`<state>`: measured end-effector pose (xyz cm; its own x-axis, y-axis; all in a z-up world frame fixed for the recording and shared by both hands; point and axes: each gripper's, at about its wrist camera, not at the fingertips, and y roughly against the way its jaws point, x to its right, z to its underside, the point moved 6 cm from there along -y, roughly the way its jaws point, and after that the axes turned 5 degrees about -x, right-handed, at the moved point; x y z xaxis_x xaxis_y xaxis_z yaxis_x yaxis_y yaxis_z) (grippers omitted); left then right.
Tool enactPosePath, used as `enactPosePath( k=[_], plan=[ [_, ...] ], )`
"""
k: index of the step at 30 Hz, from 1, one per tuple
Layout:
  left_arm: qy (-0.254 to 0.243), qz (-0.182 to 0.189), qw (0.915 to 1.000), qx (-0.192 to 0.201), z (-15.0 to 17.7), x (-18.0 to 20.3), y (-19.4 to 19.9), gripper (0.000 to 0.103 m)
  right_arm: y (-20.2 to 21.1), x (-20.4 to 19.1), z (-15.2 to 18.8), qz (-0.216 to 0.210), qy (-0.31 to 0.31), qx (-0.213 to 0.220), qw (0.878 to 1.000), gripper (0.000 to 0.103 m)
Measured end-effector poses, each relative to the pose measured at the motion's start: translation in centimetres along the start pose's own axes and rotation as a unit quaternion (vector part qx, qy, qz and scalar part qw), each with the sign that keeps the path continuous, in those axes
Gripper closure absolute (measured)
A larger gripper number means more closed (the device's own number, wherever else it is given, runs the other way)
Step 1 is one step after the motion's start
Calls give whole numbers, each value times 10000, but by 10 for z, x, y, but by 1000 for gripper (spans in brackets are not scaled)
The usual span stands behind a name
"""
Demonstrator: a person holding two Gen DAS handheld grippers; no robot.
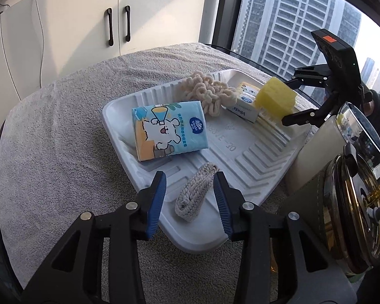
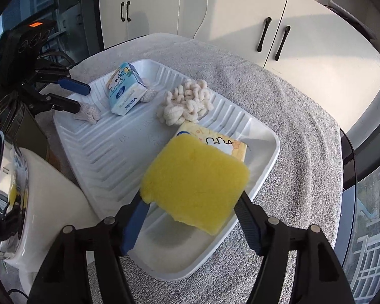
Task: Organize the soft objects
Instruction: 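Release the sock into the tray with left while right releases the sponge, then withdraw both open tools from the tray toward the remaining objects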
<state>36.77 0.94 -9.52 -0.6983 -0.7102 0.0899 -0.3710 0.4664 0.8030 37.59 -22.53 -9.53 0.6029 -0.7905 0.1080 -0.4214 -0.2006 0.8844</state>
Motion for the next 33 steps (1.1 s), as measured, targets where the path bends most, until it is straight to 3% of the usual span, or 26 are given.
enactPosePath(
  k=[6,14,27,33],
  plan=[
    [32,14,10000,37,-1,-1,2,64,8,3,0,171,117,22,9998,26],
    [97,60,9999,130,0,-2,6,62,29,8,-1,-230,-58,344,9991,22],
    [269,-101,9989,358,2,-8,31,49,68,11,7,-204,-387,754,9962,22],
    [556,-258,9956,707,-2,-14,55,23,82,6,11,-126,-524,858,9949,19]
  ],
)
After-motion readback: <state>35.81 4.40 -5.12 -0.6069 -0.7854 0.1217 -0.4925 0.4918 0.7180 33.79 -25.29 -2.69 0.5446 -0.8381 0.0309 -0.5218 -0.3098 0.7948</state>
